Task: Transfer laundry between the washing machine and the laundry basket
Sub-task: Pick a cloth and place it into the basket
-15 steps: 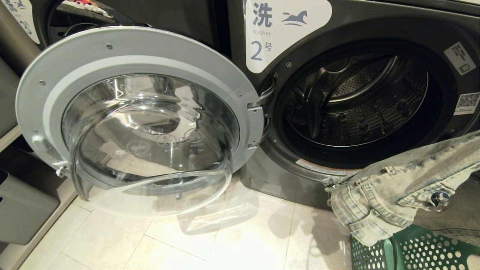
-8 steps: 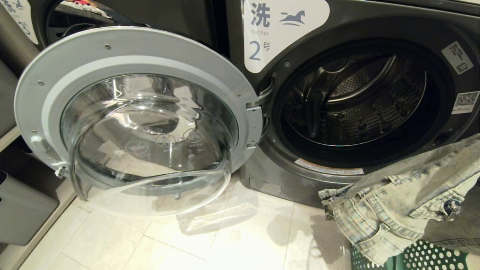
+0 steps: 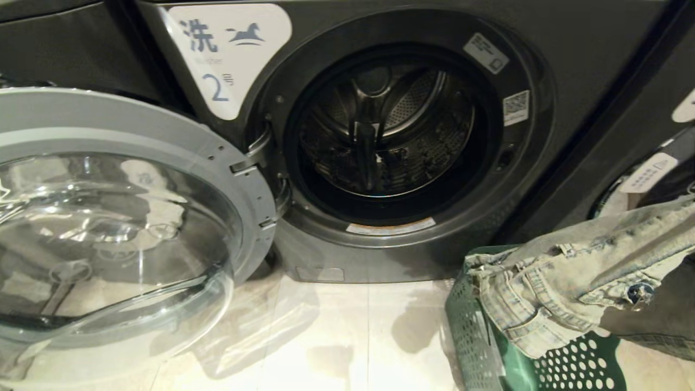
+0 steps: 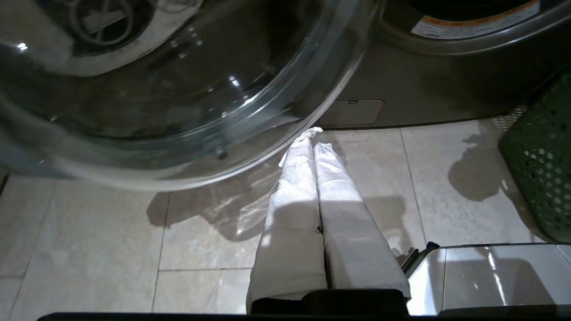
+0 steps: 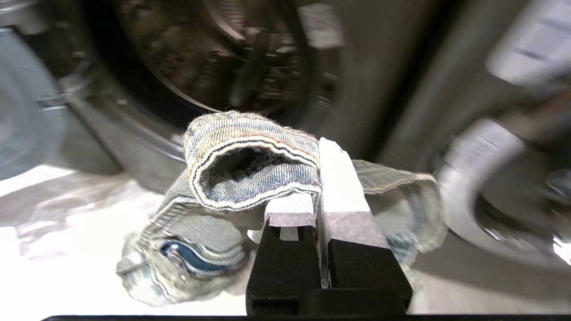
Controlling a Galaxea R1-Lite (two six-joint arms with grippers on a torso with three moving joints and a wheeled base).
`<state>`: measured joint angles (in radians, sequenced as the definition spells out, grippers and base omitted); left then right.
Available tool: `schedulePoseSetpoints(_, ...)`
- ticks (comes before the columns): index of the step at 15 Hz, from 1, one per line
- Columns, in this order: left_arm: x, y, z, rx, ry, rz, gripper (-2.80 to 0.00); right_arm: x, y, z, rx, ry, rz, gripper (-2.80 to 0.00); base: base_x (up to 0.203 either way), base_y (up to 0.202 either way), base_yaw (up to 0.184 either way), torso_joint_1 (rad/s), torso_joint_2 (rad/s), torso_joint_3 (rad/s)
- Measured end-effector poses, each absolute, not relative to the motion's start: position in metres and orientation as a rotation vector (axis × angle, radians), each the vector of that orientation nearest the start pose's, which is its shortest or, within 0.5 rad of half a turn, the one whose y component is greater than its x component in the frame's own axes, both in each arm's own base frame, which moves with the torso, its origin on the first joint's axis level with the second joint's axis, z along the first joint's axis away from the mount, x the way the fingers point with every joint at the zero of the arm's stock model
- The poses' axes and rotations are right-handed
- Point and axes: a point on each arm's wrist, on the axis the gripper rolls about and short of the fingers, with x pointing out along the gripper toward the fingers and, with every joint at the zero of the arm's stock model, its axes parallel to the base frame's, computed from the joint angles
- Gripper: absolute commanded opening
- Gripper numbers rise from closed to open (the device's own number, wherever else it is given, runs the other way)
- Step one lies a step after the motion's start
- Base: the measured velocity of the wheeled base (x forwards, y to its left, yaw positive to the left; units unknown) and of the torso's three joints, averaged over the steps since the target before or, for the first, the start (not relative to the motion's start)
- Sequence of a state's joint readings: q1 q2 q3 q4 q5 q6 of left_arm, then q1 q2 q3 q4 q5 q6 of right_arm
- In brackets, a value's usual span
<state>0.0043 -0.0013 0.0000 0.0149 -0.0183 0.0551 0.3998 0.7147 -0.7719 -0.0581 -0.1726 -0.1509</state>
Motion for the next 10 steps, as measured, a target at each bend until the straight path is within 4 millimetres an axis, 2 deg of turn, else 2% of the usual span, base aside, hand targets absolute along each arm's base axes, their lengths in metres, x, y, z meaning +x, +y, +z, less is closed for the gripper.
schedulePoseSetpoints(6,-0.023,-0.001,0.074,0.055,0.014,-0.014,-2.8,0.041,0.013,0.29,-0.119,-0.124,0.216,-2.8,-0.001,0.006,-0.167,0.002,0.0,0.004)
schedulePoseSetpoints(10,-0.023,-0.001,0.074,0.055,0.014,-0.014,-2.8,0.042,0.013,0.276,-0.137,-0.087,0.214,-2.8,0.0,0.001,-0.023,0.001,0.0,0.001)
